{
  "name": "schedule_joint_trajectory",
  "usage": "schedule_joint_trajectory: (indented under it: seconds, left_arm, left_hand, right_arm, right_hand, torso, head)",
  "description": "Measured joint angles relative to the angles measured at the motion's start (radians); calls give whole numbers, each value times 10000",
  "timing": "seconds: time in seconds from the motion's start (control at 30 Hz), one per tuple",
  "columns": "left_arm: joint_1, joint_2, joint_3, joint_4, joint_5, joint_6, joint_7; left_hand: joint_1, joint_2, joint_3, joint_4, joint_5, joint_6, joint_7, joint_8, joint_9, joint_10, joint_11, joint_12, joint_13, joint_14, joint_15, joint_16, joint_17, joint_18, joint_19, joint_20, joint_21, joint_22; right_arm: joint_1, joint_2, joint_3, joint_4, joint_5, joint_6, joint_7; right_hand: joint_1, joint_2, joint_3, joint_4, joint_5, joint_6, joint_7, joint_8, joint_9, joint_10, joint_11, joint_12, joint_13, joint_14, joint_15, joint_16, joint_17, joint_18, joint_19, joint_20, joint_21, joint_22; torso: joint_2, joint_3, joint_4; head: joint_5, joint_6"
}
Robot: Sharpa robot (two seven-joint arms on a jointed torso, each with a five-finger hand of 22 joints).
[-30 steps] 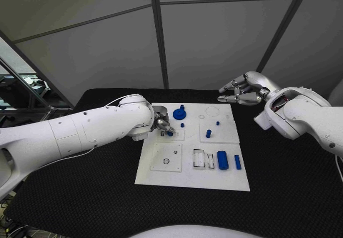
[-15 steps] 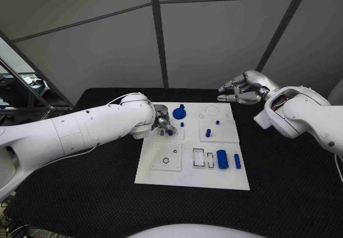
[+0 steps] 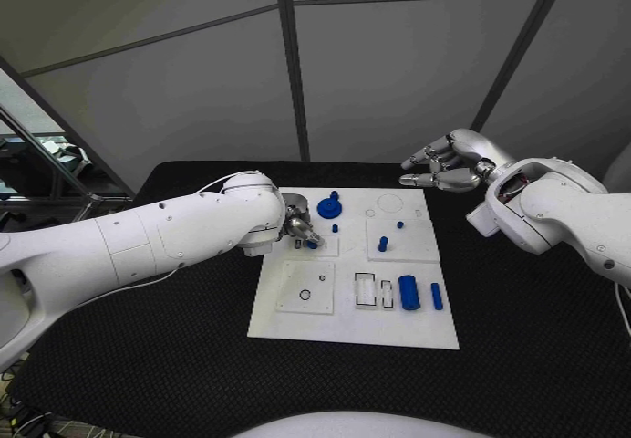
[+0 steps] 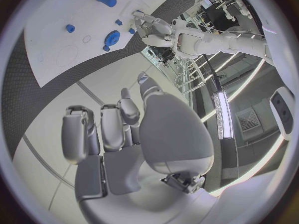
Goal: Assemble the parts on the task board
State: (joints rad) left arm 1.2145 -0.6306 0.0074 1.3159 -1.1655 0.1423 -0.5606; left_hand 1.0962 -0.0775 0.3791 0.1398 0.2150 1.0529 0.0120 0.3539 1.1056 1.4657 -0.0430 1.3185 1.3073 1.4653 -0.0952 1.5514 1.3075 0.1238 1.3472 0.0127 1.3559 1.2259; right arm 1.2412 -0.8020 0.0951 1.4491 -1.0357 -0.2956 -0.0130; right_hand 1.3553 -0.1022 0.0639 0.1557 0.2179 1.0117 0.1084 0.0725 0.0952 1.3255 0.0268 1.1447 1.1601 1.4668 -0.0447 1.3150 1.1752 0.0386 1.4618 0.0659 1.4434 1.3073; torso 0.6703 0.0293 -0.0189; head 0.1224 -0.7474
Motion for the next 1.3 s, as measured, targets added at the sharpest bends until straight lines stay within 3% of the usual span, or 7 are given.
schedule_joint_trajectory:
  seconds: [0.37, 0.53, 0.87, 1.3]
  left_arm:
    - [-4, 8, -3, 8, -4, 31, -16]
    - [-9, 18, -7, 4, -5, 41, -24]
    - [-19, 44, -14, -5, -5, 59, -52]
    - [-21, 98, -15, -63, -4, 38, -90]
  left_hand:
    - [-53, 53, -169, 253, 0, 90, -18, 2, 111, 0, 1, 96, 8, 0, 0, 30, 0, -2, 20, -21, 38, 61]
    - [-200, 31, -317, 538, -12, 178, -35, 2, 219, 0, 0, 197, 8, 19, -51, 96, 0, -3, 107, -35, 117, 184]
    - [-527, 80, -836, 1250, -1077, 266, -50, 41, 518, 0, 1, 363, 7, 1, -69, 134, 0, -6, 216, -71, 215, 378]
    - [-597, 150, -974, 1442, -1277, 338, -51, 42, 623, 1, 2, 407, 5, 1, -68, 134, 0, -8, 215, -71, 254, 446]
  right_arm:
    - [0, 15, 0, -5, 1, 13, 0]
    - [0, 13, -1, -5, 1, 17, 0]
    - [0, 6, -1, 0, 1, 24, -1]
    - [0, 9, -1, -1, 1, 31, -2]
  right_hand:
    - [0, 0, 0, 0, 0, 0, 0, 0, 8, 0, 0, 0, 0, 0, 0, 0, 0, 0, 0, 0, 0, 0]
    - [0, 0, 0, 0, 0, 0, 0, -36, 7, 0, 0, 0, -12, 0, 0, 0, 0, 0, 0, 0, 0, 0]
    - [0, 0, 0, 0, 0, 0, 0, -36, 6, 0, 0, 0, -11, 0, 0, 0, -12, 1, 0, 0, 0, 0]
    - [-54, 54, 0, 0, 0, 0, 0, -36, 4, 0, 0, 0, -19, 0, 0, 0, -12, 0, 0, 0, 0, 0]
  torso:
    - [0, -1, 6]
    - [0, 2, 5]
    - [0, 4, 5]
    - [1, 4, 3]
  head:
    - [0, 7]
    - [0, 9]
    - [-13, 14]
    - [-10, -13]
